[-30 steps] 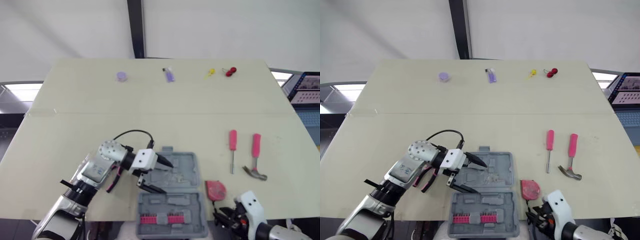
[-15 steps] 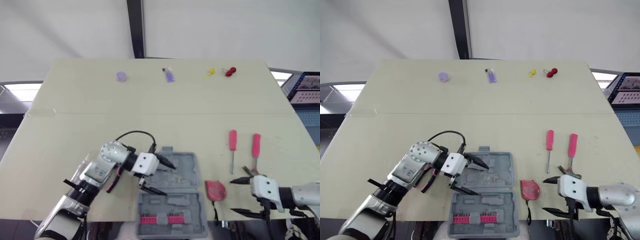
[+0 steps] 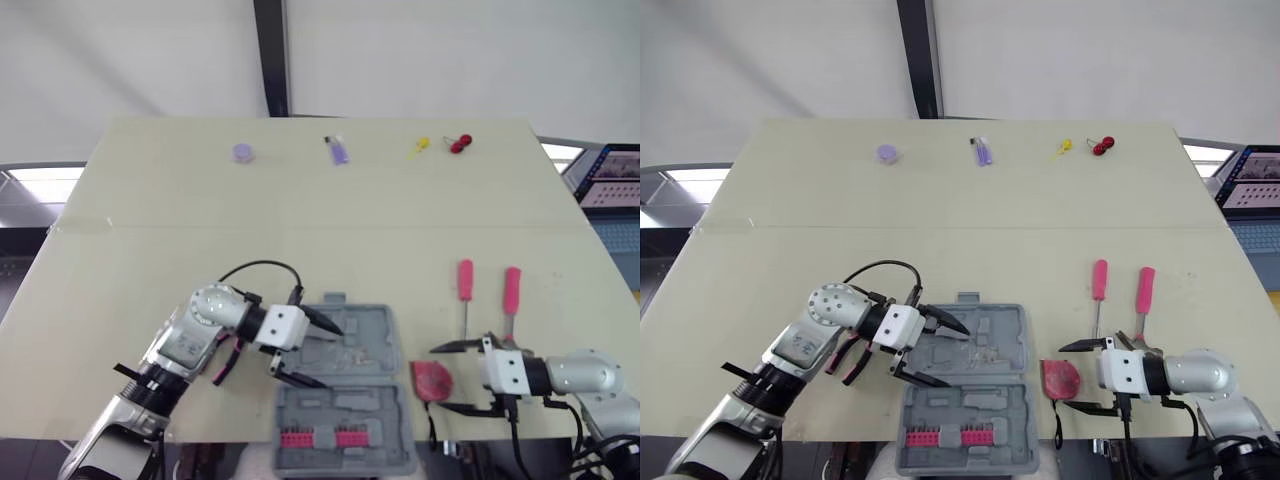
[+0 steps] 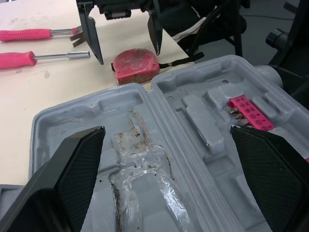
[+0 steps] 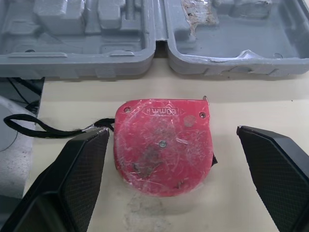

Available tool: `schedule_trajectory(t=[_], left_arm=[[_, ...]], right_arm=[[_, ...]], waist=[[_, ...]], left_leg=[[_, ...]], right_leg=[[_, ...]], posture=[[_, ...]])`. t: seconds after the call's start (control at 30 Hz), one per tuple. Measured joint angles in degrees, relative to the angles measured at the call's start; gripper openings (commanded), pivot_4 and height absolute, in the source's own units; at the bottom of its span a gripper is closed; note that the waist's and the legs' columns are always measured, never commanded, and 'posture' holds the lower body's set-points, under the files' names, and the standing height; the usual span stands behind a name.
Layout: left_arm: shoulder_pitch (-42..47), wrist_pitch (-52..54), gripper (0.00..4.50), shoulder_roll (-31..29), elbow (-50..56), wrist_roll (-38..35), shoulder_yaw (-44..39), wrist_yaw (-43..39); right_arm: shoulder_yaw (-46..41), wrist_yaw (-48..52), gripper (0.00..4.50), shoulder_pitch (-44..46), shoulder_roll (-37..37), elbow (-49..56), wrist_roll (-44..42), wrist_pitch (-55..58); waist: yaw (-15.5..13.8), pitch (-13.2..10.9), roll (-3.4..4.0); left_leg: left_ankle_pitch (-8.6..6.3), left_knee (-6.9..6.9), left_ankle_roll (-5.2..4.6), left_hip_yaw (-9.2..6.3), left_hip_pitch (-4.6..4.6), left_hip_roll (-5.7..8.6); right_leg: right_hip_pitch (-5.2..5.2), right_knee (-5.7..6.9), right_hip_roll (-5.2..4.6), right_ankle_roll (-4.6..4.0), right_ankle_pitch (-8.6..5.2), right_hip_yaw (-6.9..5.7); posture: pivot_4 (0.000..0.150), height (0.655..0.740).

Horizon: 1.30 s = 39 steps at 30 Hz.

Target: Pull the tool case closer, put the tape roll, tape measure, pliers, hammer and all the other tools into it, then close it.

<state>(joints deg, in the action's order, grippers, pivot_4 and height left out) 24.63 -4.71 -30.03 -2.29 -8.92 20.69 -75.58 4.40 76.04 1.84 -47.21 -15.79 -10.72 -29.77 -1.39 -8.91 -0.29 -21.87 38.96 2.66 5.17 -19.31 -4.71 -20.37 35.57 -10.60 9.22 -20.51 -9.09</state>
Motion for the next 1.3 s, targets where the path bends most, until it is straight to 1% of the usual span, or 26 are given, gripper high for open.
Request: schedule_trajectory(t=[0.23, 0.4, 0.67, 0.93, 1.2, 1.3], left_arm=[[-1.04, 1.21, 4.50, -0.42, 1.99, -0.02, -0.41, 0.86], [-1.70, 2.31, 4.50, -1.06, 3.12, -0.20, -0.49, 1.21], [-2.06, 3.48, 4.50, -2.26, 4.38, -0.42, -1.41, 1.83], [-2.36, 4.22, 4.50, -2.49, 4.62, -0.42, -1.62, 2.08], [-2.36, 4.32, 4.50, -2.49, 4.92, -0.42, -1.62, 2.20], [-2.37, 4.40, 4.50, -2.49, 5.22, -0.42, -1.62, 2.24]], right_arm=[[2.04, 2.97, 4.48, 2.75, 0.39, -4.46, -0.22, -0.13], [2.20, 3.31, 4.48, 4.19, 1.83, -5.47, -0.51, -0.12], [3.69, 3.32, 4.48, 4.37, 3.11, -8.93, -0.03, -0.72], [4.16, 3.34, 4.48, 5.75, 3.48, -12.90, 0.07, -4.43], [4.27, 3.34, 4.48, 5.88, 3.52, -13.62, 0.09, -5.21], [4.34, 3.50, 3.71, 5.65, 3.51, -13.55, 0.08, -5.18]], waist=[[0.05, 0.00, 0.01], [0.03, 0.00, 0.01], [0.09, 0.00, 0.03], [0.07, 0.00, 0.03], [0.07, 0.01, 0.02], [0.07, 0.01, 0.01]], left_leg=[[0.00, 0.01, 0.00, 0.00, 0.00, 0.00], [0.00, 0.01, 0.00, 0.00, 0.00, -0.01], [-0.01, 0.01, -0.01, 0.00, 0.00, -0.01], [-0.01, 0.03, -0.01, 0.00, 0.01, -0.01], [-0.01, 0.04, -0.01, 0.00, 0.01, -0.01], [-0.01, 0.04, -0.01, 0.00, 0.02, -0.02]], right_leg=[[0.00, 0.00, 0.00, 0.00, 0.00, 0.00], [0.00, 0.01, 0.00, 0.00, 0.00, 0.01], [0.00, 0.01, 0.00, 0.00, 0.00, 0.01], [0.01, 0.01, 0.00, 0.00, 0.00, 0.01], [0.04, 0.01, 0.00, 0.00, 0.00, 0.01], [0.04, 0.01, 0.00, 0.00, 0.00, 0.00]], posture=[[0.150, 0.7400], [0.150, 0.7400], [0.150, 0.7400], [0.150, 0.7400], [0.150, 0.7400], [0.150, 0.7400]])
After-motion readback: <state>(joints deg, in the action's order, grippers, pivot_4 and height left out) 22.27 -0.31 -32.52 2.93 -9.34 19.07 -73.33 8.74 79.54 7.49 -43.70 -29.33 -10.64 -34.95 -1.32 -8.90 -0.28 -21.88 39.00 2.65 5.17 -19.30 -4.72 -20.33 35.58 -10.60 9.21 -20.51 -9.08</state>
